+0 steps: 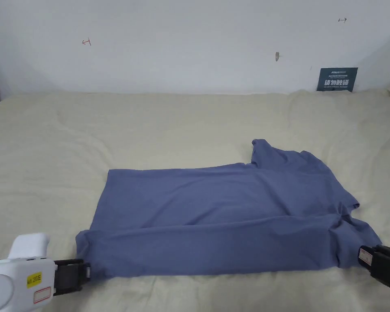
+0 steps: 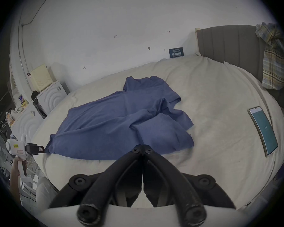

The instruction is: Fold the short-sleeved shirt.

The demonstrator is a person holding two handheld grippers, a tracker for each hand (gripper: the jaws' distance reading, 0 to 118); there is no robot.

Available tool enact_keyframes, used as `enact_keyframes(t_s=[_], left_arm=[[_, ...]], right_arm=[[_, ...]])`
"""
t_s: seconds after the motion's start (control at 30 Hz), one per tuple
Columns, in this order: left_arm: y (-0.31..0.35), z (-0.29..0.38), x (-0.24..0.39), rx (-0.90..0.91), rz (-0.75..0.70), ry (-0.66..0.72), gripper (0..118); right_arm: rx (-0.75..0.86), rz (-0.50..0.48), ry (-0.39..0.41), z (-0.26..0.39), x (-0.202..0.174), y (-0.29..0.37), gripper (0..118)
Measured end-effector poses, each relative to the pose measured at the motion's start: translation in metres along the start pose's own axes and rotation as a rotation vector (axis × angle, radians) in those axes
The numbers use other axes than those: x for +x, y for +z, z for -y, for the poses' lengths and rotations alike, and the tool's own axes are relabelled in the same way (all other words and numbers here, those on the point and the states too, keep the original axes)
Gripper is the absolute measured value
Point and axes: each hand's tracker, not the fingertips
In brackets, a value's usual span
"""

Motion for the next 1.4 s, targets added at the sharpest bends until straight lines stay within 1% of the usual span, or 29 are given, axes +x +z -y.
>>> enact_keyframes(t_s=[0.03,0.17,0.23,0.3,0.33,0.37,0.4,0.47,0.5,0.53,0.57,0.6,0.63,0.73,0.83,0.93,0.97,1.0,1.03,1.07,1.1,1.13,1.17,1.27,1.3,1.4], left_arm=[[-0.006,-0.001,0.002,-0.003,0.001,0.002,107],[-0.023,-0.005,0.014,-0.038,0.026,0.027,107],[-0.037,-0.003,0.019,-0.111,0.007,0.024,106],[-0.038,-0.001,0.025,-0.086,-0.054,-0.035,106],[-0.036,-0.003,0.027,-0.083,-0.058,-0.039,103],[-0.033,-0.005,0.026,-0.083,-0.049,-0.039,97],[-0.026,-0.004,0.032,-0.081,-0.053,-0.039,89],[-0.018,-0.006,0.028,-0.060,-0.052,-0.029,58],[-0.016,-0.008,0.025,-0.044,-0.030,-0.003,40],[-0.019,-0.010,0.021,-0.035,0.001,0.040,23],[-0.019,-0.010,0.018,-0.032,0.001,0.070,15],[-0.019,-0.011,0.015,-0.037,0.092,0.112,11],[-0.020,-0.011,0.015,-0.041,0.078,0.134,11],[-0.013,-0.012,0.023,-0.043,0.031,0.062,11],[-0.016,-0.013,0.025,-0.045,0.011,0.033,11],[-0.015,-0.015,0.027,-0.045,0.007,0.023,11],[-0.015,-0.016,0.027,-0.044,0.009,0.026,11],[-0.015,-0.016,0.026,-0.045,0.011,0.028,11],[-0.014,-0.016,0.026,-0.044,0.012,0.031,11],[-0.014,-0.017,0.025,-0.044,0.013,0.031,11],[-0.013,-0.018,0.025,-0.045,0.014,0.029,11],[-0.012,-0.019,0.026,-0.044,0.016,0.024,11],[-0.011,-0.019,0.028,-0.041,0.004,0.012,11],[-0.005,-0.021,0.029,-0.035,0.003,-0.007,11],[-0.002,-0.022,0.028,-0.032,0.007,-0.011,11],[0.012,-0.023,0.026,-0.018,0.019,-0.016,11]], right_arm=[[-0.006,0.008,-0.001,0.002,0.002,0.000,0],[-0.034,0.030,-0.013,0.012,0.010,0.002,0],[-0.048,0.039,-0.021,0.017,0.014,0.002,0],[-0.059,0.048,-0.034,0.021,0.019,0.001,0],[-0.065,0.053,-0.038,0.022,0.022,0.001,0],[-0.070,0.057,-0.038,0.023,0.023,0.000,0],[-0.074,0.062,-0.037,0.024,0.024,-0.002,0],[-0.085,0.070,-0.030,0.022,0.026,-0.006,0],[-0.092,0.076,-0.018,0.020,0.026,-0.009,3],[-0.093,0.085,-0.009,0.018,0.026,-0.012,17],[-0.096,0.090,0.005,0.015,0.027,-0.016,39],[-0.110,0.097,0.016,0.011,0.030,-0.021,65],[-0.119,0.110,0.020,0.006,0.032,-0.027,85],[-0.121,0.136,0.016,-0.007,0.042,-0.045,85],[-0.155,0.120,0.010,-0.019,0.051,-0.067,85],[-0.206,0.095,-0.025,-0.025,0.059,-0.087,83],[-0.216,0.097,-0.041,-0.025,0.059,-0.091,81],[-0.205,0.098,-0.033,-0.025,0.060,-0.091,69],[-0.190,0.106,-0.005,-0.025,0.057,-0.089,34],[-0.177,0.124,0.011,-0.026,0.055,-0.086,7],[-0.171,0.117,0.016,-0.026,0.053,-0.084,7],[-0.163,0.042,-0.033,-0.026,0.056,-0.080,7],[-0.182,0.033,-0.059,-0.027,0.056,-0.080,7],[-0.168,0.077,-0.001,-0.024,0.052,-0.069,7],[-0.163,0.082,-0.002,-0.025,0.052,-0.063,7],[-0.138,0.046,-0.048,-0.028,0.056,-0.039,7]])
